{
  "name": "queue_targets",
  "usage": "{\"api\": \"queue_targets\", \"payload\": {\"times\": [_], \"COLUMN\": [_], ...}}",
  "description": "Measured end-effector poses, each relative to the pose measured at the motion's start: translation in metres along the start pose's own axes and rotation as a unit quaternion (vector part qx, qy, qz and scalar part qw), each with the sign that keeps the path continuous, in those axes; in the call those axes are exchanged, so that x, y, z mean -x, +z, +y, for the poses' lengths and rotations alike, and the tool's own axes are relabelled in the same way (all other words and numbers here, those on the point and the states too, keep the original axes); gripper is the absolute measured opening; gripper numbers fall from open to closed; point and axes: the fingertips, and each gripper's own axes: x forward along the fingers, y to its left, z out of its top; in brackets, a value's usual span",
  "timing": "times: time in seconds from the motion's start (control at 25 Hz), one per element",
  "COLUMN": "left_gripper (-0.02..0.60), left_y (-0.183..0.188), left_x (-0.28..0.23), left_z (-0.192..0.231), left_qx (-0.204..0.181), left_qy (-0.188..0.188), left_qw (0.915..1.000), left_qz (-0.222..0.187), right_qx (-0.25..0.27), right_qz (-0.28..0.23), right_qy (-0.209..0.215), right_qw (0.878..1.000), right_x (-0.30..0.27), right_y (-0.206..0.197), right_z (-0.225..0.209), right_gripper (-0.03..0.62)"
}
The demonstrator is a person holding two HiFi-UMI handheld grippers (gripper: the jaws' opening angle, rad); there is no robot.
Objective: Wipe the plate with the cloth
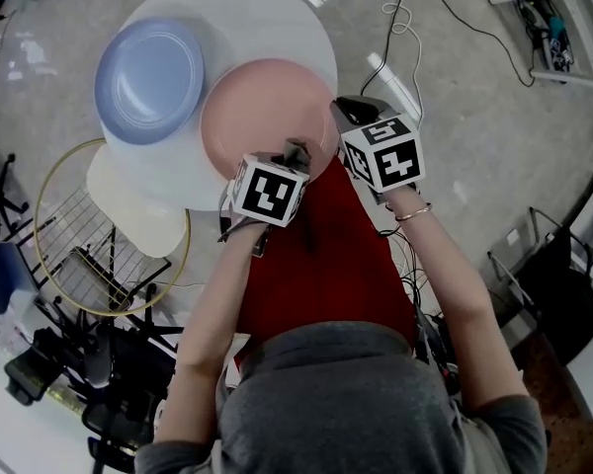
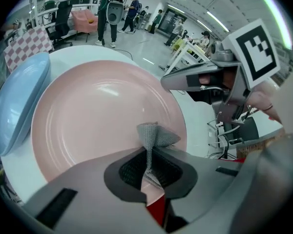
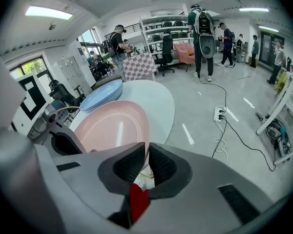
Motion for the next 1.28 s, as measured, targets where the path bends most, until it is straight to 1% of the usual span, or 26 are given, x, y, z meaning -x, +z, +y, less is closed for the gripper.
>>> {"api": "queue_targets", "payload": {"times": [0.16, 0.4, 0.72, 0.84, 0.96, 1.08, 1.16, 1.28], "left_gripper": [0.037, 0.037, 0.037, 0.037, 0.037, 0.037, 0.037, 0.037], "left_y": [-0.014, -0.024, -0.038, -0.039, -0.039, -0.034, -0.030, -0.025], "left_x": [0.007, 0.018, 0.028, 0.031, 0.039, 0.041, 0.042, 0.047], "left_z": [0.012, 0.031, 0.057, 0.067, 0.081, 0.084, 0.090, 0.101], "left_qx": [0.013, 0.022, 0.038, 0.045, 0.048, 0.054, 0.050, 0.040], "left_qy": [0.007, 0.026, 0.043, 0.048, 0.067, 0.063, 0.071, 0.094], "left_qw": [0.9999, 0.9994, 0.9983, 0.9978, 0.9966, 0.9966, 0.9962, 0.9948], "left_qz": [0.004, 0.007, 0.005, 0.002, 0.006, -0.001, -0.003, -0.005], "right_qx": [0.010, 0.022, 0.023, 0.023, 0.022, 0.018, 0.015, 0.015], "right_qz": [0.006, 0.017, 0.024, 0.026, 0.027, 0.028, 0.029, 0.028], "right_qy": [-0.004, -0.009, -0.015, -0.018, -0.020, -0.019, -0.020, -0.020], "right_qw": [1.000, 1.000, 0.999, 0.999, 0.999, 0.999, 0.999, 0.999], "right_x": [0.000, -0.002, -0.004, -0.005, -0.006, -0.007, -0.007, -0.008], "right_y": [0.001, 0.001, 0.003, 0.003, 0.003, 0.004, 0.005, 0.007], "right_z": [0.001, 0.003, 0.006, 0.006, 0.006, 0.005, 0.005, 0.006], "right_gripper": [0.044, 0.044, 0.044, 0.044, 0.044, 0.044, 0.044, 0.044]}}
